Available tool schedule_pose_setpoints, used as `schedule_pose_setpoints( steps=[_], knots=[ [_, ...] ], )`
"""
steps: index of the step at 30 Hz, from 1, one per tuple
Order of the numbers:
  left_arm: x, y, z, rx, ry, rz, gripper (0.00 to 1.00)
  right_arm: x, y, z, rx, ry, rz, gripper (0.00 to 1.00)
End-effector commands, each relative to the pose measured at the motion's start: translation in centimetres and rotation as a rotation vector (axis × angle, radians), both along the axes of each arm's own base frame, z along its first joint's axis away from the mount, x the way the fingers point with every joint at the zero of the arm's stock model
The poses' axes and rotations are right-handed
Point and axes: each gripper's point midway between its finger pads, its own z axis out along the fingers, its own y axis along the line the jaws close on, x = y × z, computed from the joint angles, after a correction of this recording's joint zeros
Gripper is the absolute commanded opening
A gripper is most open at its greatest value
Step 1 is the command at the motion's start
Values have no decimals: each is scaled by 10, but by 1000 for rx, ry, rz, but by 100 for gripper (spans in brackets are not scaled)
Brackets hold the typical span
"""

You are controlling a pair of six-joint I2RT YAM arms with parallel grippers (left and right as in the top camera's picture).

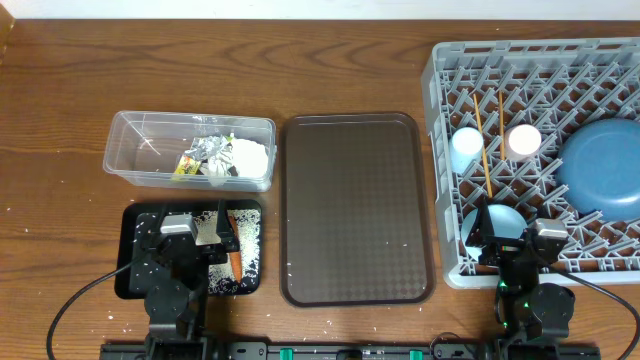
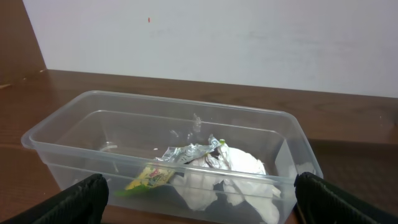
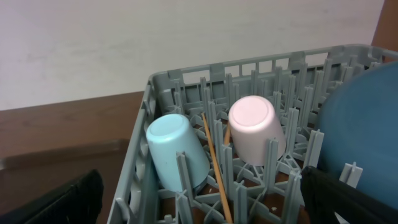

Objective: Sort waste into correct bins and load items into the dishwasher rack

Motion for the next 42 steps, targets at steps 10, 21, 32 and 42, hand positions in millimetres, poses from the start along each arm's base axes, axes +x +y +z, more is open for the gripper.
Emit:
schedule_pose_setpoints(
  steps=[10,21,32,42],
  knots=[
    [-1,0,-17,36,55,-8,98,0,-2,-1,7,1,-7,99],
    [-1,-1,-17,76,57,-16,98,0,-2,-1,7,1,-7,99],
    [-1,2,-17,75,57,-6,98,0,-2,-1,7,1,-7,99],
    [-2,10,-17,74,58,26,98,0,-2,-1,7,1,-7,99]
  ],
)
